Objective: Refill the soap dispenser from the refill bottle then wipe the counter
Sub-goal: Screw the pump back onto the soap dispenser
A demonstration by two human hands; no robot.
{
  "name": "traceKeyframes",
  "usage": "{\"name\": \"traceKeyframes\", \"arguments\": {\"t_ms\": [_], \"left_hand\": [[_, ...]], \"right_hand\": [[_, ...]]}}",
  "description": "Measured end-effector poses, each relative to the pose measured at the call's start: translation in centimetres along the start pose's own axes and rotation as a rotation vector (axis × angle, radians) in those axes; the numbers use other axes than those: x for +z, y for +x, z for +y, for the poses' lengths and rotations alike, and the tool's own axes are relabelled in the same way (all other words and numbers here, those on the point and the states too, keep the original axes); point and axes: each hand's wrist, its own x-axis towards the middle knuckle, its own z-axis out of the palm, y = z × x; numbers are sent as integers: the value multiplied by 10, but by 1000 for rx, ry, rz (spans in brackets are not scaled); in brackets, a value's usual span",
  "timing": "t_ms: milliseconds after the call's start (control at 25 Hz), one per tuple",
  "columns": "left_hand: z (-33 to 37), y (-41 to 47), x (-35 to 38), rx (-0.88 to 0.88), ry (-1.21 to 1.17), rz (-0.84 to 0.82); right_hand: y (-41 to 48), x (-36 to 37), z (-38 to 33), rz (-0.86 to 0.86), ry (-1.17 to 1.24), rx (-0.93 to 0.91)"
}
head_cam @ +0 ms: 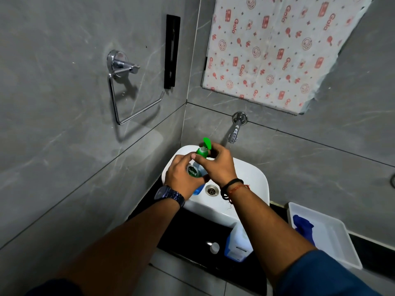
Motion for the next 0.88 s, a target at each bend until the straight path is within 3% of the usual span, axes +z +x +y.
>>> {"name": "traceKeyframes", "arguments": {"t_ms": [240, 880], "left_hand": [[-1, 1, -2, -73, 50, 37], [9, 4, -11, -66, 58, 68]], "right_hand": [[1, 2, -1, 6, 35, -10], [12, 8, -5, 22, -136, -15]]}}
